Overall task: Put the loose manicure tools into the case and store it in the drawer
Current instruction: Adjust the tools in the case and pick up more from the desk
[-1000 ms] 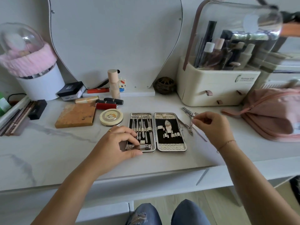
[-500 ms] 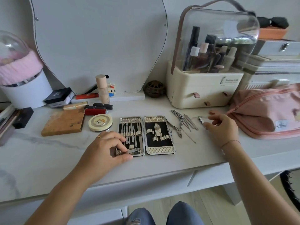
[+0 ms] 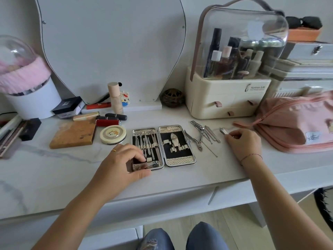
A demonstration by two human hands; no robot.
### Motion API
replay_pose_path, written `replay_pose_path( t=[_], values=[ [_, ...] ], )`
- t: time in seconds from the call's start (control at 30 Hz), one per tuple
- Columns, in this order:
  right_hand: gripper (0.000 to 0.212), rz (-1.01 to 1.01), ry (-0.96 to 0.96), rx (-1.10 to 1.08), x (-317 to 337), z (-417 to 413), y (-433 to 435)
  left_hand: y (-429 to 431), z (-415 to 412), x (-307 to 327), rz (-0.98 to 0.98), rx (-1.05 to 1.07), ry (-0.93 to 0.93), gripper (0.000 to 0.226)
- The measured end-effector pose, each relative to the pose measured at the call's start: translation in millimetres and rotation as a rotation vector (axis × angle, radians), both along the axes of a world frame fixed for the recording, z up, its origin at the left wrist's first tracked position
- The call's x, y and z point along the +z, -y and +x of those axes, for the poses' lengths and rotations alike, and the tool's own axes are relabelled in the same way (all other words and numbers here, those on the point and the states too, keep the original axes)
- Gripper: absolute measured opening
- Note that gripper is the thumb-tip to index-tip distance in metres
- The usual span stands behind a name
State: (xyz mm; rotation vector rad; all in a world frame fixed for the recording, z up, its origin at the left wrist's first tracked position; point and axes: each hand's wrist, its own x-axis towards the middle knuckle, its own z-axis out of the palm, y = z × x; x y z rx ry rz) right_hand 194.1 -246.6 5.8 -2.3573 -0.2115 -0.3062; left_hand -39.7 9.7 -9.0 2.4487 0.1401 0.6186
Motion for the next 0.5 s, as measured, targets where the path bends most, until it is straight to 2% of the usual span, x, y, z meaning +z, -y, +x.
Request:
replay_pose_path(
  t=[0.1,0.23,0.3,0.4,0.5],
  values=[
    [0.015,0.153,0.021,0.123,9.6,-23.2,-7.6,2.1,-0.4,4.2,-0.055,0.028,0.017,0.048],
    [0.010,0.275,-0.045,0.396,29.5,-70.2,-42.5,6.5,3.3,14.5,-0.152,0.052,0.023,0.058],
    [0.008,0.348,-0.141,0.566,39.0,-93.2,-66.7,7.9,6.5,25.0,-0.184,0.023,0.051,0.060],
    [0.007,0.390,-0.371,0.780,41.6,-116.7,-99.4,7.2,9.8,40.3,-0.251,-0.006,0.069,0.052],
    [0.006,0.368,-0.481,0.830,34.2,-121.1,-117.4,4.8,7.2,44.8,-0.286,-0.014,0.045,0.037]
  ],
)
